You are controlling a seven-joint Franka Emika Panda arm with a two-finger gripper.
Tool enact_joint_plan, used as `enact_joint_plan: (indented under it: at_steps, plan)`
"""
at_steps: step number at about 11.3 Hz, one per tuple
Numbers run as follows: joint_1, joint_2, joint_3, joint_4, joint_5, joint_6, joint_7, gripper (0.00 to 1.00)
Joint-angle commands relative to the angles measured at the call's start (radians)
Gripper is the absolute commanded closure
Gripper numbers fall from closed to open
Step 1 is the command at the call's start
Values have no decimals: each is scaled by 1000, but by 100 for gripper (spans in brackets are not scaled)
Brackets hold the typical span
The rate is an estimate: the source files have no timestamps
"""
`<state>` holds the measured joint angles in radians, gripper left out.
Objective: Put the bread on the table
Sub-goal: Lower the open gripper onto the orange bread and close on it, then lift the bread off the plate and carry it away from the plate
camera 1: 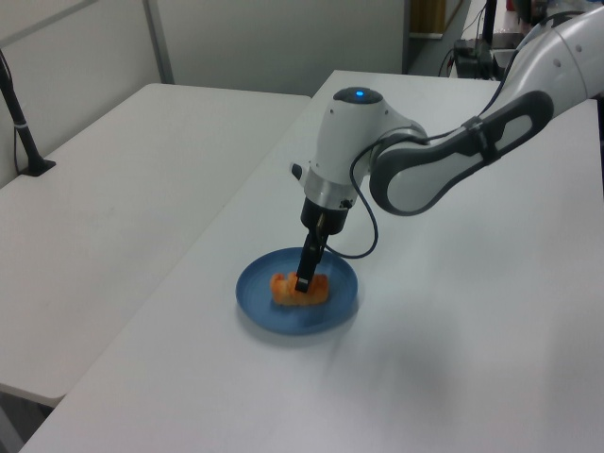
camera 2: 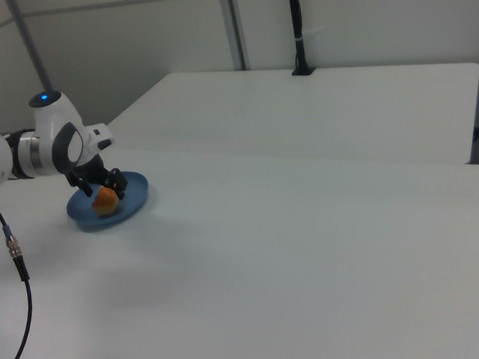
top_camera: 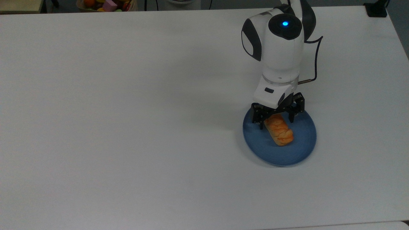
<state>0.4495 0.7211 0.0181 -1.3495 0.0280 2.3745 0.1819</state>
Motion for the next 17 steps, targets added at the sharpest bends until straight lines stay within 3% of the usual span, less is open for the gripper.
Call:
enact_joint_plan:
  at_steps: [1, 2, 4, 6, 7, 11, 17]
  plan:
    - [11, 20, -9, 15, -51, 14, 19, 0]
    - [11, 21, -9, 13, -95, 14, 18, 0]
    - [9, 24, -6, 6, -132, 6, 19, 32]
    - [9, 23, 6, 6, -132, 3, 42, 57]
    - [8, 20, 6, 6, -131, 2, 63, 64]
    - [0, -75, 11, -14, -123, -41, 76, 64]
    - [-43, -452, 88, -274, -122, -344, 97, 63]
